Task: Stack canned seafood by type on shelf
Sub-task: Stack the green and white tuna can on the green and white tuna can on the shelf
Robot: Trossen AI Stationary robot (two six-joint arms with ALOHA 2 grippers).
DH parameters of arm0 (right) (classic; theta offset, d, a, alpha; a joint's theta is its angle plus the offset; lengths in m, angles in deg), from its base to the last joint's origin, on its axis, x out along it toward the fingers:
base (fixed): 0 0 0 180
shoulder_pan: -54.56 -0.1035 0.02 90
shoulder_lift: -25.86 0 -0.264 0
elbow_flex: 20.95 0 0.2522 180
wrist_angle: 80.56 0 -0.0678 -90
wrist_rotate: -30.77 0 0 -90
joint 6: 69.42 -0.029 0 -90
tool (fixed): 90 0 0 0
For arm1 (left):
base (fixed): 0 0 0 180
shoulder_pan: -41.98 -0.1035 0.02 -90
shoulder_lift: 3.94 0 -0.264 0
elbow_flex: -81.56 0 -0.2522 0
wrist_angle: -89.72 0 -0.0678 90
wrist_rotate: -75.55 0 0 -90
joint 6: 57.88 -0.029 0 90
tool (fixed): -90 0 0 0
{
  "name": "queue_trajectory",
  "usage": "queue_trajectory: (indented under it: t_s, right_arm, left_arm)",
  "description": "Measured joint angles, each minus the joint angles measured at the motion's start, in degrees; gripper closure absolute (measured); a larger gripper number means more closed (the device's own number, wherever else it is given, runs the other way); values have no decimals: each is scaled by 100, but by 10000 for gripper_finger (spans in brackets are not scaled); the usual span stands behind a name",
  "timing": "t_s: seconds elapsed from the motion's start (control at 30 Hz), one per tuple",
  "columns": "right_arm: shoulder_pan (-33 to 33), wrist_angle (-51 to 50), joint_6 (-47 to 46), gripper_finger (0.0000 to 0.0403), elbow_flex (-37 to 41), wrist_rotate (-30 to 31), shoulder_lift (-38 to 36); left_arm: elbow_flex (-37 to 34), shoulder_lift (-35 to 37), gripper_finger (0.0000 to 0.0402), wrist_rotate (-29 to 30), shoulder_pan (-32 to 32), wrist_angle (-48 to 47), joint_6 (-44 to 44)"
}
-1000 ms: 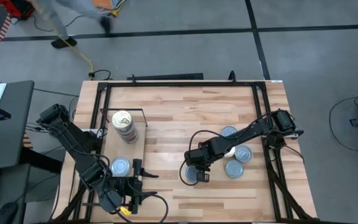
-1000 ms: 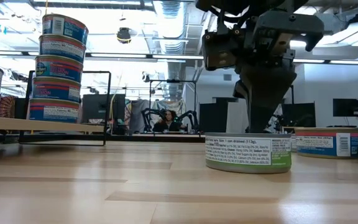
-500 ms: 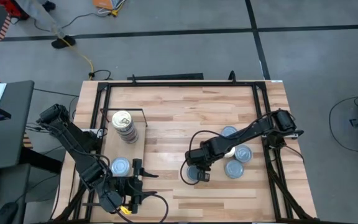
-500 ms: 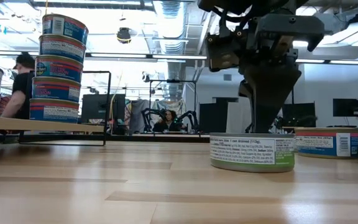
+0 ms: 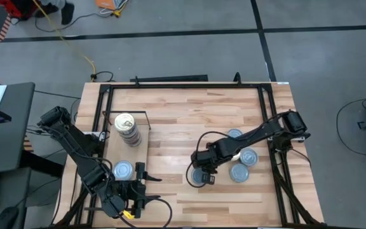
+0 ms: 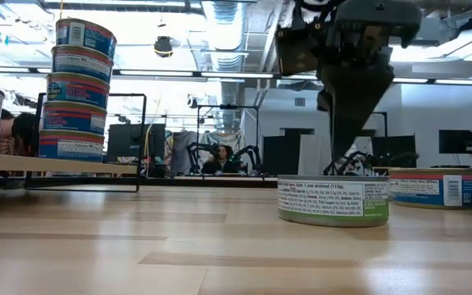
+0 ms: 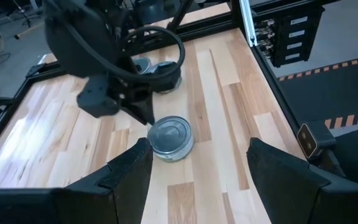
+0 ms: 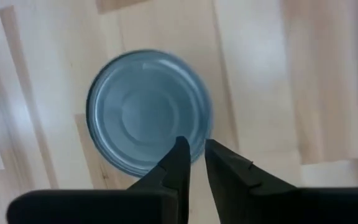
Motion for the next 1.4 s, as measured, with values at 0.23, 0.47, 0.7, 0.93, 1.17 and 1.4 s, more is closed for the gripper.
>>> queue_trajectory:
  t_s: [0.23,0.47,0.7,0.93,1.17,1.4]
  right_arm:
    - [-60,-111,-4,310,1,306,22]
    - [-23,243,-57,310,412,318,6]
    - [-29,363,-130,310,526,315,11]
    - [-29,317,-180,310,520,297,-98]
    - [-200,373,-316,310,499,297,-255]
    - [-275,648,-434,310,665,312,-166]
  left_arm:
    - [0,0,150,-4,0,4,7]
    - [0,2,150,-39,-1,-4,63]
    - [0,1,150,-37,0,-42,66]
    - [0,1,150,-35,0,-47,66]
    - [0,0,150,-33,0,-52,66]
    - [0,1,150,-25,0,-61,97]
